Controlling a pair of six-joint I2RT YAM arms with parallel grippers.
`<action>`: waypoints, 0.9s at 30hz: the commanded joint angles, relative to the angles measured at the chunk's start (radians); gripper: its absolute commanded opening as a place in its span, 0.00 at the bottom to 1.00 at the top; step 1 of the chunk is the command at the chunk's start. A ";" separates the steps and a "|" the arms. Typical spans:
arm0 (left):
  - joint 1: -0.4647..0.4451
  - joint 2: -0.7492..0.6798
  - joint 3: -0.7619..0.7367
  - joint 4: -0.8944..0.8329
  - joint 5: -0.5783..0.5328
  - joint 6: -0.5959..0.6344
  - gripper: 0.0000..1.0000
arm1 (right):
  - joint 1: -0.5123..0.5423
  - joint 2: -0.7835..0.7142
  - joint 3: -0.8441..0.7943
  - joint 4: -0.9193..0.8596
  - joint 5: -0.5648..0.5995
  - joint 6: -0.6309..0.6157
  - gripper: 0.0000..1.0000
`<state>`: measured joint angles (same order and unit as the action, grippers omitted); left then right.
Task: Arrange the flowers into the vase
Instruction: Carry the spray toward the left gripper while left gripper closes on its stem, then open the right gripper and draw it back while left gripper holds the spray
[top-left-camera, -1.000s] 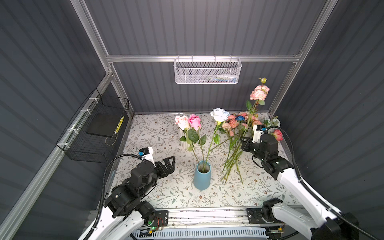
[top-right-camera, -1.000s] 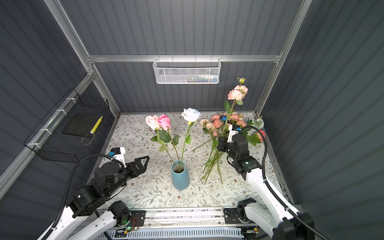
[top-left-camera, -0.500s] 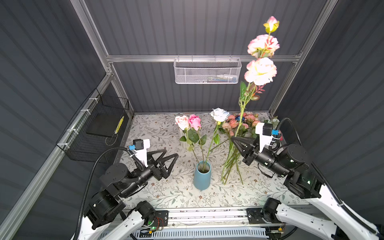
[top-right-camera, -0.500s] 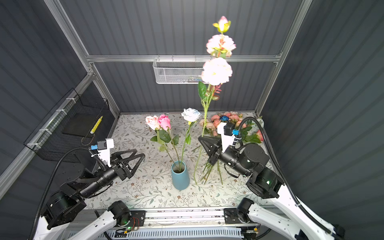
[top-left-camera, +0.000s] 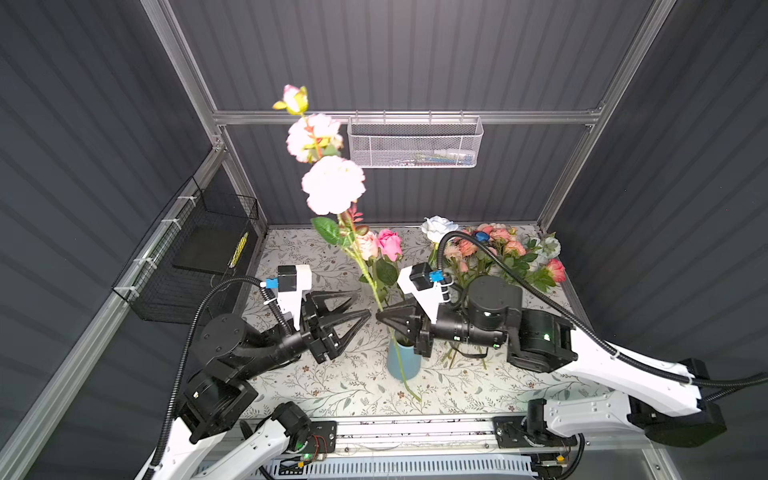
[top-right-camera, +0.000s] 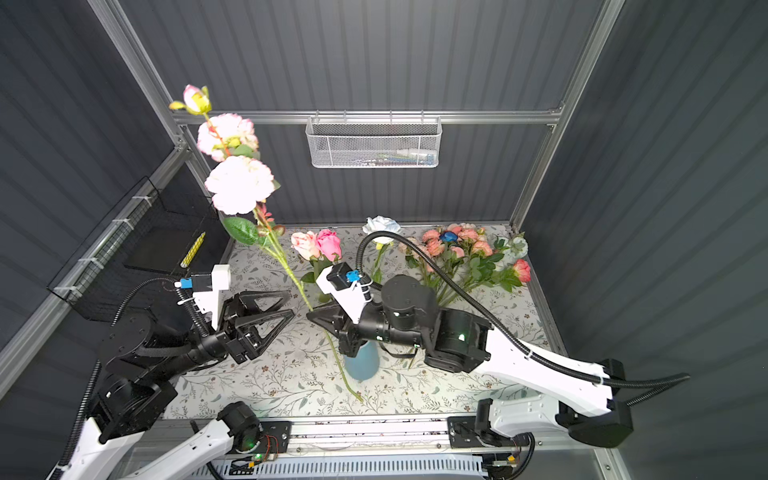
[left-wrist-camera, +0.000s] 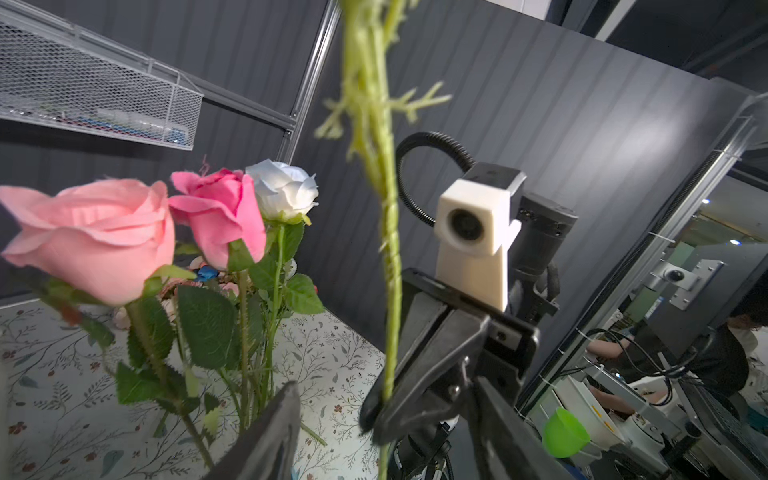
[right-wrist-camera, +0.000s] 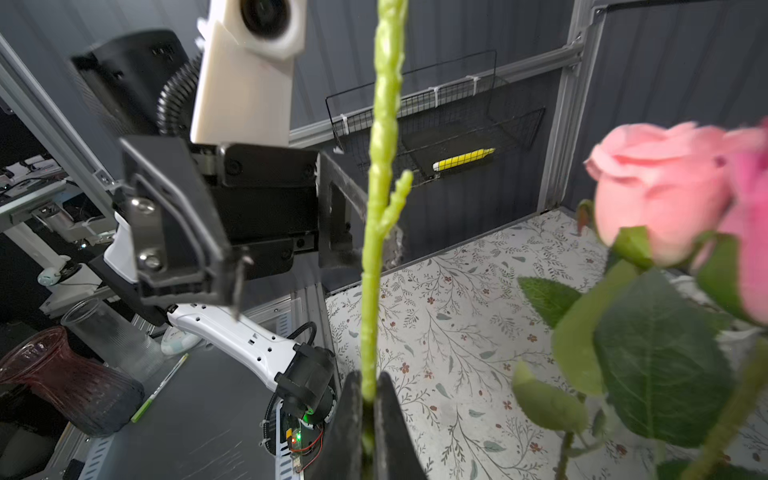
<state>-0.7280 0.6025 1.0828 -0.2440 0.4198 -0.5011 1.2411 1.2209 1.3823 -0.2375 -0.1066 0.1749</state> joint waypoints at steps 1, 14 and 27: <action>-0.004 0.017 0.032 0.033 0.060 0.022 0.51 | 0.007 0.014 0.046 -0.011 -0.035 -0.002 0.00; -0.005 0.055 0.069 0.040 0.048 0.040 0.00 | 0.008 0.038 0.065 -0.043 -0.059 0.001 0.03; -0.005 0.190 0.248 0.034 -0.114 0.252 0.00 | 0.005 -0.289 -0.086 -0.071 0.252 -0.055 0.54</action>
<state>-0.7273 0.7464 1.2903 -0.2317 0.3573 -0.3431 1.2472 0.9897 1.3193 -0.3035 0.0410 0.1429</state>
